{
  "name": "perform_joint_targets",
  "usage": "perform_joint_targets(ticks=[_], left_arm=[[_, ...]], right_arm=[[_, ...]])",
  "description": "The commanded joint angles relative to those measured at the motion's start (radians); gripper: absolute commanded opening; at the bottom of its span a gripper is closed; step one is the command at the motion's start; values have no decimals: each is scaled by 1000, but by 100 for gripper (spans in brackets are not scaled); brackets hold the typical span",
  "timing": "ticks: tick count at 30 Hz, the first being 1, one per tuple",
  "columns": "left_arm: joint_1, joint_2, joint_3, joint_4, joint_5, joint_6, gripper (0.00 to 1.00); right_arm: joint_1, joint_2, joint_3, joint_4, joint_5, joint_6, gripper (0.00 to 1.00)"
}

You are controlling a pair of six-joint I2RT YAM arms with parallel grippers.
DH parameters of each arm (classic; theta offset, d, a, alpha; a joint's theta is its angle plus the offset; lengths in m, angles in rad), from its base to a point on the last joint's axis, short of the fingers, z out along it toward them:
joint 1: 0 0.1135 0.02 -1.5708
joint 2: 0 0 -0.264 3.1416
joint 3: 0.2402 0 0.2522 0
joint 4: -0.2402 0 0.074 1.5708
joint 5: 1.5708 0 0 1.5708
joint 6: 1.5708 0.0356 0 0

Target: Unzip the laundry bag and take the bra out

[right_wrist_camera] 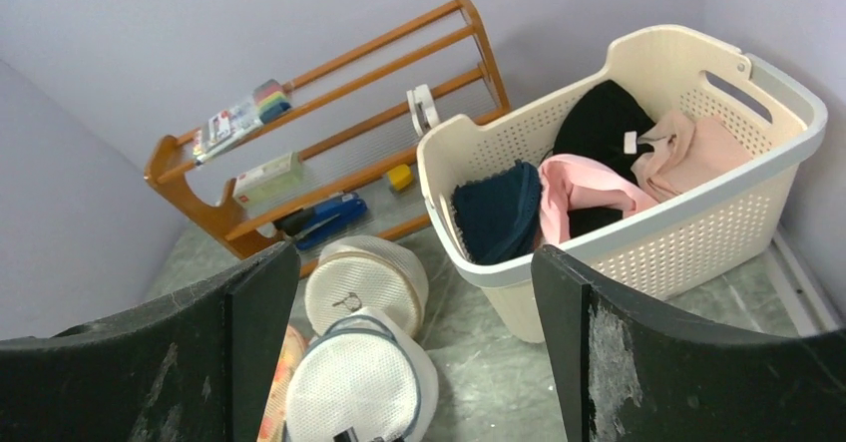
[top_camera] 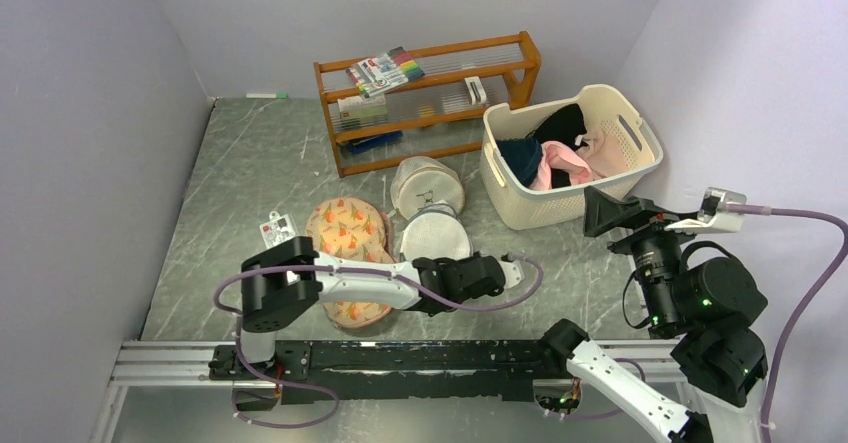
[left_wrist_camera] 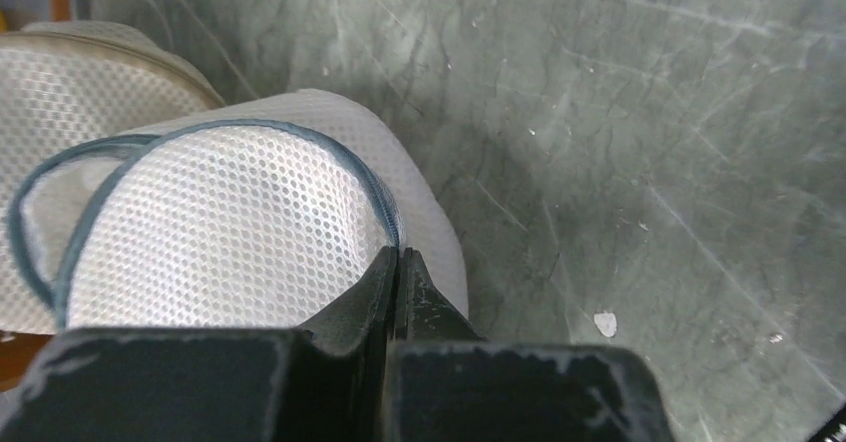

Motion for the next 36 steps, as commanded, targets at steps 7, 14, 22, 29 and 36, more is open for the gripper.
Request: perform_joint_targets(ticks=[7,14,22,29,36], left_arm=[[3,83,120,-65,-37,-71,38],[4,-25,104,-59,114,-61,82],[106,-204,-13,38,316,-165,84],[238,-205,-84,23,367,-301,80],[363,-162,-201,169,503,-383,78]], right_arm=[[10,-19,-39,-39,14,-45,90],[14,-18,-54,-29,12,-72,92],[19,-16,-78,-17,14,-76,94],[21,10,-83,-6,4,-74,94],[22,41,-83,-4,-18,-54,95]])
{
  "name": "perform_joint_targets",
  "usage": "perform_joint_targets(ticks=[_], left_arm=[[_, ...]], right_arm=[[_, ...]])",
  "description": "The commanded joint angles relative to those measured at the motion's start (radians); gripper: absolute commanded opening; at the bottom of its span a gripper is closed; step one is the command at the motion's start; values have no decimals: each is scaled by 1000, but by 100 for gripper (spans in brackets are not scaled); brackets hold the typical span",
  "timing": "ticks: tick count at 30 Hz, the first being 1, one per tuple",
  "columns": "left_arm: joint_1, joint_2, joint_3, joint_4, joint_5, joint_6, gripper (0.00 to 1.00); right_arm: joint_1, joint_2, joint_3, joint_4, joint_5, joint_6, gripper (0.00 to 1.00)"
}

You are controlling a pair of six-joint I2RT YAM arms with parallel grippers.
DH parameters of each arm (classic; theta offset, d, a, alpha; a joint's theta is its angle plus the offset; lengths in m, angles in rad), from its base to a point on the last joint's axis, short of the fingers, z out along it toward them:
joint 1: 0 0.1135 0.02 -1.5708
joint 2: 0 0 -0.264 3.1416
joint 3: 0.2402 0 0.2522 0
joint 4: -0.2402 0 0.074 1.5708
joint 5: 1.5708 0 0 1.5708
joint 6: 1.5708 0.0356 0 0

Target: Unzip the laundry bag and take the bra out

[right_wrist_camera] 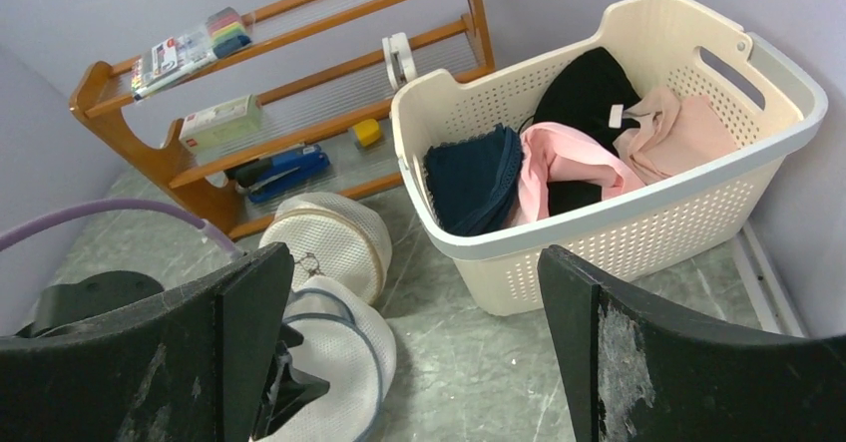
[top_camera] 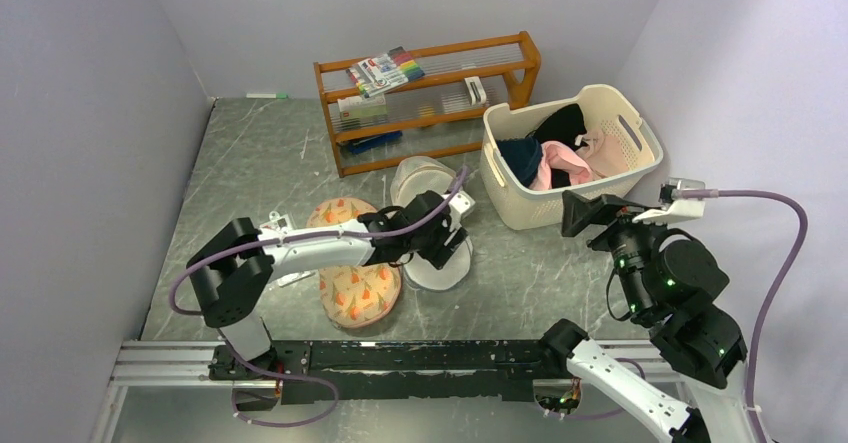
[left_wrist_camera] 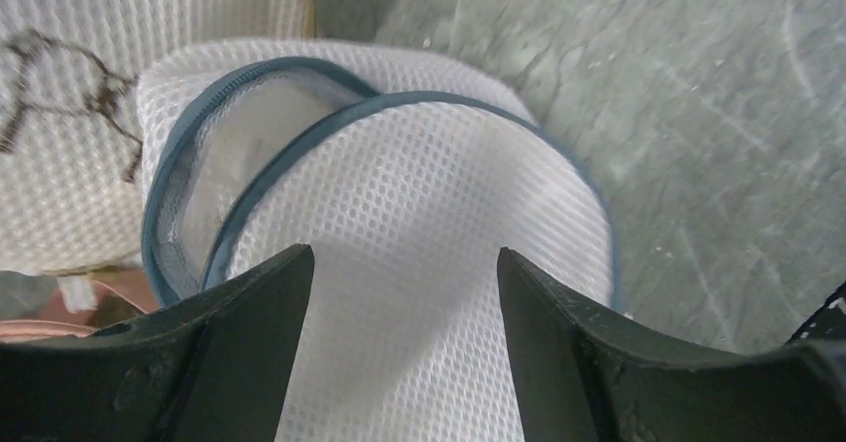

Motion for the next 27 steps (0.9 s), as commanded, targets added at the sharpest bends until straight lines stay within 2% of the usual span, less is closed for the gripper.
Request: perform_joint_targets(ticks=[1,6,11,18,22,27], left_arm=[[67,36,-83,152,170,-90,79],[106,71,-151,265,265,-136,81],[106,28,-174,276,289,-133,81],[129,-172,-205,290,349,-94,86],[196,-301,-218,277,414,-83,91],[312,-501,-220,207,374,-55,94]], right_arm=[[10,22,-7,19,-16,11,95],[9,41,1,3,-27,40,95],[9,64,0,-12,-34,72,95],[10,125,-10,11,-56,93,95],[10,166,-14,33,-76,100,96],[10,207,-10,41,-93,114,99]])
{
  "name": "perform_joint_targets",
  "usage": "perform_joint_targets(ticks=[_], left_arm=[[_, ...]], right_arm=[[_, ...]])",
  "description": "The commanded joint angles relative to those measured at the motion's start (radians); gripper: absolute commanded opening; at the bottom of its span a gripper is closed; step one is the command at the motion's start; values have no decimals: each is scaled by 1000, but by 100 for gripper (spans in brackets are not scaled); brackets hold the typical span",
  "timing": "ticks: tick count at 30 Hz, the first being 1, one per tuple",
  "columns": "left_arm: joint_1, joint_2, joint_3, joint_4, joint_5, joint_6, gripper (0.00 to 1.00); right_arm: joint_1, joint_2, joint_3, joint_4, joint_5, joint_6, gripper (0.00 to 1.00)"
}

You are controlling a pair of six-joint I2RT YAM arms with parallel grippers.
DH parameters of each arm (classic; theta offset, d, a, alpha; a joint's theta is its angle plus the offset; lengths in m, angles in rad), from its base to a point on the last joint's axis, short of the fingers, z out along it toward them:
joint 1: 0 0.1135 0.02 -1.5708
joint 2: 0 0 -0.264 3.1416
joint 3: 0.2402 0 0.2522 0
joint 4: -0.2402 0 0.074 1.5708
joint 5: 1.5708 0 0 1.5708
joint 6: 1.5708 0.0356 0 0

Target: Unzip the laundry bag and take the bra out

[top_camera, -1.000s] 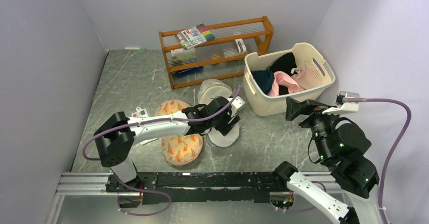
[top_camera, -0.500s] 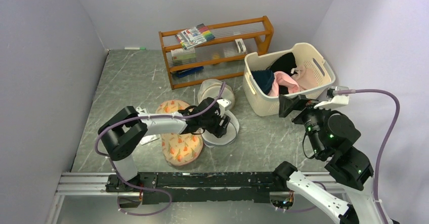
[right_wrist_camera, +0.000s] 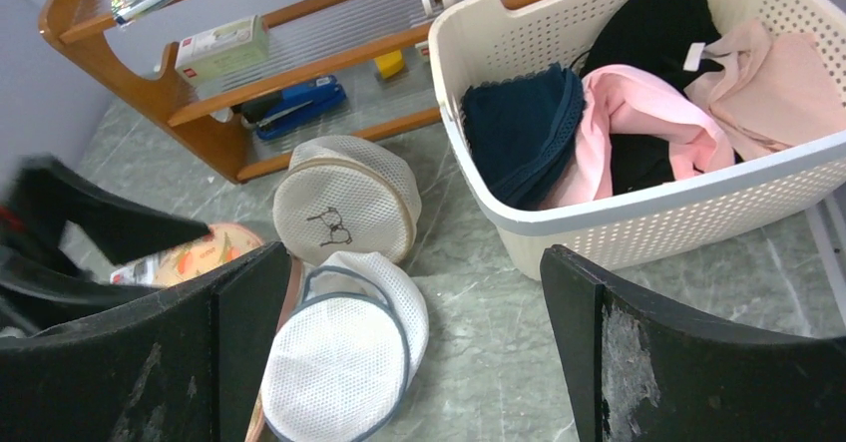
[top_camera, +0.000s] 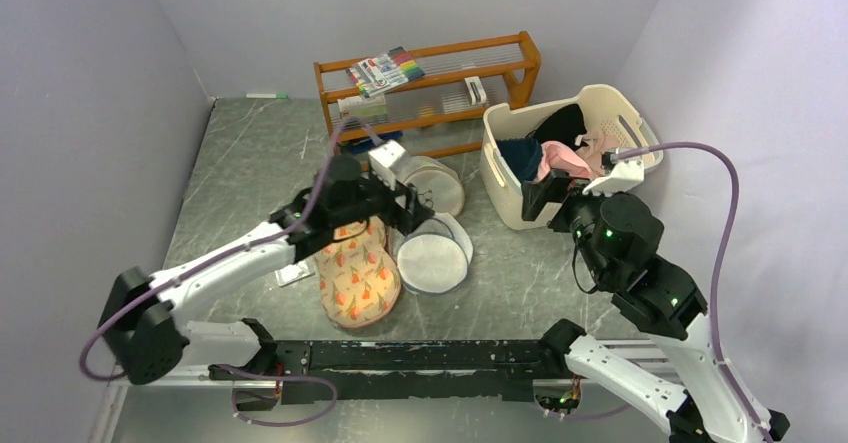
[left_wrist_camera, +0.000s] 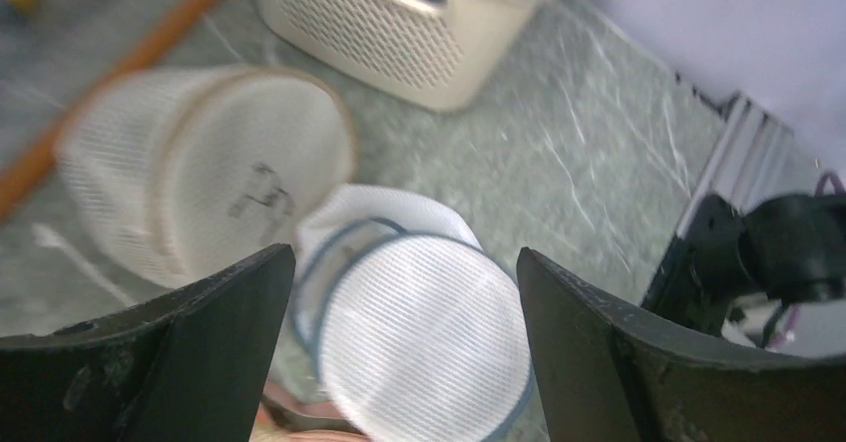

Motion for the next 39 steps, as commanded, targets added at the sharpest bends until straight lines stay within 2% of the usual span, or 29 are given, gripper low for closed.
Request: perform_joint_targets(ticks=[1,4,8,11,17,27,35,39], left_arm=[[110,-171,-6,-40,-19,35,95],[201,-294,35,-138,-205,32,100],[224,-413,153,-286,-533,98,99],[224,-502,232,-334,-623,139,99],[224,-615,305,-351,-631,208,99],[224,-578,449,-517,-593,196,99],[224,-602,442,-548,-570,121,99],[224,-604,428,-544,-567,92,99]], right_arm=[[9,25,2,28,-16,21,100],[9,45,18,31,-19,11,100],[9,69,64,32,-8,-17,100],[9,83,95,42,1,-56,100],[9,105,149,81,15,-133,100],[9,123,200,68,73,-111,100],[9,76,176,75,66,-141,100],[10,107,206,27,92,-127,100]])
